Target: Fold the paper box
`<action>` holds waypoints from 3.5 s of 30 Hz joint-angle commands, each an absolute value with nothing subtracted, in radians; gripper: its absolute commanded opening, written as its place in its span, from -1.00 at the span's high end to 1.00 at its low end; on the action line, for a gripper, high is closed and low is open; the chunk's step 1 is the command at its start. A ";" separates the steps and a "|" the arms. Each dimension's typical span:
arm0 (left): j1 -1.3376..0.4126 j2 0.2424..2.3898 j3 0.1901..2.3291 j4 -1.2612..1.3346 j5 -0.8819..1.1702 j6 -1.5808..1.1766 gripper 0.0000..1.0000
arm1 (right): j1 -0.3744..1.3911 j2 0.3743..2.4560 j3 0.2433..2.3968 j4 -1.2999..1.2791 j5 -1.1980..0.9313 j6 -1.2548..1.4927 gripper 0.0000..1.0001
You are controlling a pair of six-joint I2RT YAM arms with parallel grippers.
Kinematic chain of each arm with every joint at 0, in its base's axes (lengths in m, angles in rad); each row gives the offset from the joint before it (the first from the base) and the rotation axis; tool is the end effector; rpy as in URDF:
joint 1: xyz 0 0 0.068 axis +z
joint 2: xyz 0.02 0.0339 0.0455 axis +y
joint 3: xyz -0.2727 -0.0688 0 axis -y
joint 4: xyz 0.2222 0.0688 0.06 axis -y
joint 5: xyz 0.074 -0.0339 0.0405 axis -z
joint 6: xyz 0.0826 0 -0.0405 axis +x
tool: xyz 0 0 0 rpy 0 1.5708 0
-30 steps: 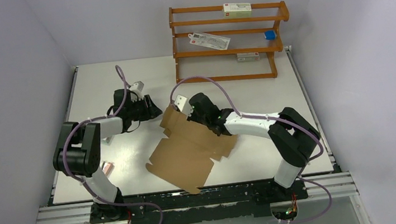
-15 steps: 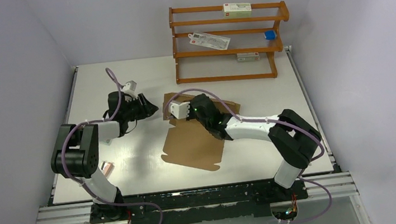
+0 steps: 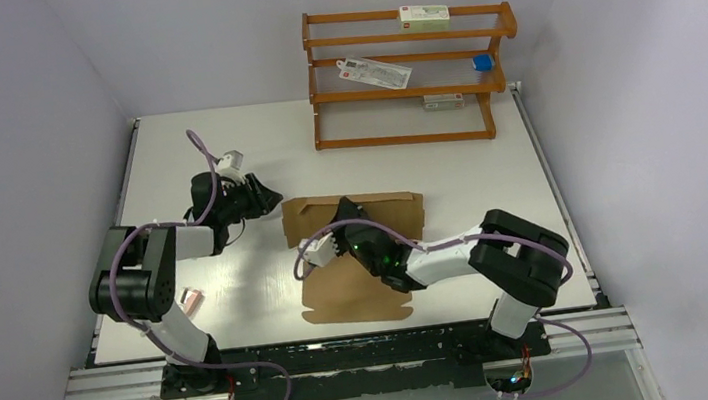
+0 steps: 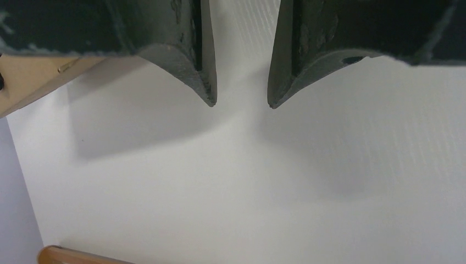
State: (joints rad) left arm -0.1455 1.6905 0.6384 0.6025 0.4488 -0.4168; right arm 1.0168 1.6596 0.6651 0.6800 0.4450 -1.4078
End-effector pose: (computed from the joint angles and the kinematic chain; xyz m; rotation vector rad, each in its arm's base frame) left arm 0.3396 -0.0860 0.1565 0.0138 2.0664 -0.8049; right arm 0.2180 0.2848 0.1856 -1.6573 0.9519 -0.6846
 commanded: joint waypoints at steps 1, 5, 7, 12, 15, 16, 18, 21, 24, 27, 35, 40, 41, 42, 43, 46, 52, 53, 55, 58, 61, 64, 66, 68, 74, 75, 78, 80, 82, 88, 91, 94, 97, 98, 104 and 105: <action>-0.141 1.703 0.618 0.698 0.547 -0.432 0.12 | 1.060 1.676 0.581 0.905 0.504 -1.581 1.00; -0.142 1.678 0.621 0.712 0.573 -0.446 0.13 | 1.062 1.701 0.587 0.984 0.498 -1.673 1.00; -0.143 1.667 0.626 0.721 0.582 -0.452 0.13 | 1.058 1.715 0.605 1.027 0.481 -1.705 1.00; -0.142 1.645 0.627 0.781 0.590 -0.459 0.13 | 1.025 1.734 0.677 1.024 0.412 -1.748 1.00; -0.142 1.653 0.625 0.823 0.612 -0.462 0.13 | 1.001 1.777 0.692 1.089 0.393 -1.776 1.00; -0.142 1.660 0.623 0.844 0.621 -0.463 0.13 | 0.994 1.793 0.690 1.130 0.386 -1.784 1.00; -0.142 1.680 0.608 0.894 0.642 -0.474 0.13 | 0.983 1.824 0.687 1.188 0.376 -1.793 1.00; -0.142 1.709 0.593 0.952 0.689 -0.488 0.15 | 0.972 1.870 0.669 1.260 0.368 -1.784 1.00; -0.149 1.716 0.568 0.999 0.718 -0.501 0.17 | 0.967 1.916 0.645 1.353 0.373 -1.785 1.00; -0.164 1.700 0.549 0.970 0.707 -0.482 0.17 | 0.964 1.939 0.626 1.395 0.382 -1.780 1.00; -0.208 1.555 0.500 0.794 0.662 -0.401 0.18 | 0.962 1.936 0.591 1.411 0.389 -1.767 1.00; -0.247 1.439 0.419 0.759 0.582 -0.386 0.18 | 0.967 1.942 0.585 1.423 0.397 -1.775 1.00; -0.248 1.420 0.400 0.764 0.570 -0.395 0.17 | 0.966 1.942 0.584 1.428 0.398 -1.776 1.00; -0.249 1.400 0.387 0.771 0.561 -0.402 0.16 | 0.969 1.941 0.581 1.434 0.398 -1.779 1.00; -0.252 1.393 0.379 0.776 0.562 -0.408 0.16 | 0.969 1.941 0.579 1.438 0.397 -1.782 1.00; -0.275 1.378 0.376 0.755 0.562 -0.413 0.16 | 0.970 1.933 0.575 1.429 0.402 -1.775 1.00; -0.291 1.340 0.313 0.777 0.560 -0.469 0.17 | 0.971 1.905 0.565 1.413 0.405 -1.762 1.00; -0.291 1.333 0.312 0.756 0.553 -0.471 0.17 | 0.971 1.901 0.564 1.411 0.405 -1.759 1.00; -0.291 1.324 0.310 0.727 0.552 -0.482 0.16 | 0.971 1.893 0.561 1.400 0.402 -1.748 1.00; -0.291 1.309 0.301 0.718 0.558 -0.512 0.12 | 0.970 1.889 0.560 1.394 0.400 -1.732 1.00; -0.291 1.285 0.309 0.678 0.501 -0.532 0.02 | 0.971 1.873 0.573 1.342 0.395 -1.708 1.00; -0.289 1.269 0.358 0.572 0.380 -0.526 -0.07 | 0.970 1.840 0.605 1.244 0.391 -1.649 1.00; -0.288 1.278 0.397 0.549 0.345 -0.514 -0.13 | 0.969 1.818 0.631 1.169 0.393 -1.614 1.00; -0.286 1.311 0.433 0.548 0.339 -0.501 -0.14 | 0.967 1.804 0.658 1.111 0.400 -1.579 1.00; -0.276 1.420 0.455 0.673 0.404 -0.519 -0.04 | 0.944 1.784 0.705 1.011 0.409 -1.529 1.00; -0.271 1.425 0.452 0.684 0.401 -0.518 -0.02 | 0.938 1.779 0.719 0.988 0.411 -1.514 1.00; -0.265 1.431 0.468 0.660 0.379 -0.510 0.08 | 0.930 1.764 0.749 0.879 0.405 -1.454 1.00; -0.265 1.441 0.481 0.653 0.386 -0.503 0.13 | 0.929 1.756 0.768 0.824 0.400 -1.407 1.00; -0.265 1.460 0.490 0.668 0.424 -0.522 0.19 | 0.929 1.756 0.791 0.766 0.407 -1.364 1.00; -0.283 1.496 0.448 0.829 0.527 -0.655 0.23 | 0.930 1.775 0.828 0.677 0.432 -1.257 1.00; -0.296 1.502 0.443 0.845 0.551 -0.677 0.24 | 0.930 1.781 0.842 0.642 0.435 -1.207 1.00; -0.296 1.476 0.425 0.825 0.507 -0.701 0.25 | 0.930 1.785 0.835 0.653 0.440 -1.193 1.00; -0.300 1.458 0.431 0.778 0.485 -0.701 0.20 | 0.929 1.788 0.838 0.639 0.440 -1.166 1.00; -0.302 1.458 0.433 0.772 0.480 -0.702 0.18 | 0.929 1.787 0.839 0.638 0.436 -1.152 1.00; -0.307 1.494 0.502 0.650 0.410 -0.676 0.14 | 0.929 1.779 0.915 0.488 0.417 -1.064 1.00; -0.306 1.505 0.547 0.592 0.383 -0.647 0.13 | 0.930 1.775 0.934 0.435 0.407 -1.038 1.00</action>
